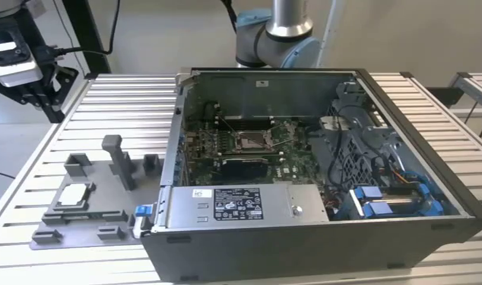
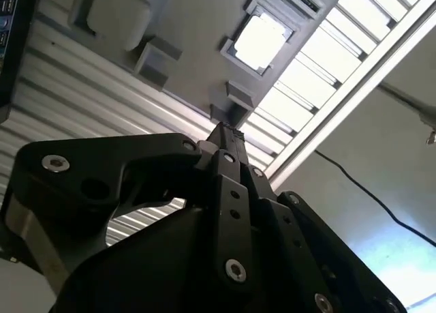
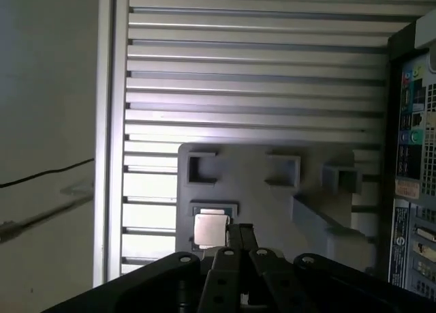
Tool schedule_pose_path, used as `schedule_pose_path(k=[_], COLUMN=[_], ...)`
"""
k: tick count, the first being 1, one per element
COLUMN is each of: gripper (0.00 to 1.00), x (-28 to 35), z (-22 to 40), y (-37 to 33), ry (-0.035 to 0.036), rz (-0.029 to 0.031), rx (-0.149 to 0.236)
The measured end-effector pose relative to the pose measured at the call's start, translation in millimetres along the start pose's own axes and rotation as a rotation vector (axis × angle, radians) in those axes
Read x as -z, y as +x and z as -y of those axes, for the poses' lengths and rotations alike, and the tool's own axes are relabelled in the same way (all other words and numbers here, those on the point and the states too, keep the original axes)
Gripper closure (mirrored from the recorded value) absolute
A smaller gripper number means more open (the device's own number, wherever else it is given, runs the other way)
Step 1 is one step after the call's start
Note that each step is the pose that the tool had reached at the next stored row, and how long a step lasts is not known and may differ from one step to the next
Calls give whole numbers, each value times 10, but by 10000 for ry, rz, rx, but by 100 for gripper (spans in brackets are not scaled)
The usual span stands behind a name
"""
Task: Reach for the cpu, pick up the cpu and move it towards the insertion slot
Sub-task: 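Reach for the cpu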
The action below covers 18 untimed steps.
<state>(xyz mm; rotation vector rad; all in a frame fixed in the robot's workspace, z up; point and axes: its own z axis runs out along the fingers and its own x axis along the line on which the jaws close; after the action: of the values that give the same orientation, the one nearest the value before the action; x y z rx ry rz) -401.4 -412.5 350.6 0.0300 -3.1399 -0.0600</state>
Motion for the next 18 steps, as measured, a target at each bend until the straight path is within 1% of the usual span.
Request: schedule_pose_path(k=[1,2,3,5,9,18], gripper=[100,100,100,100,100,100], x=[-1,-2,-2,-2,-3,-2], z=[33,51,56,55,58,58], y=[3,6,10,28,91,92], ry=[1,0,0,0,0,0], rz=[1,0,0,1,1,-1], rx=[0,0,1,-1,1,44])
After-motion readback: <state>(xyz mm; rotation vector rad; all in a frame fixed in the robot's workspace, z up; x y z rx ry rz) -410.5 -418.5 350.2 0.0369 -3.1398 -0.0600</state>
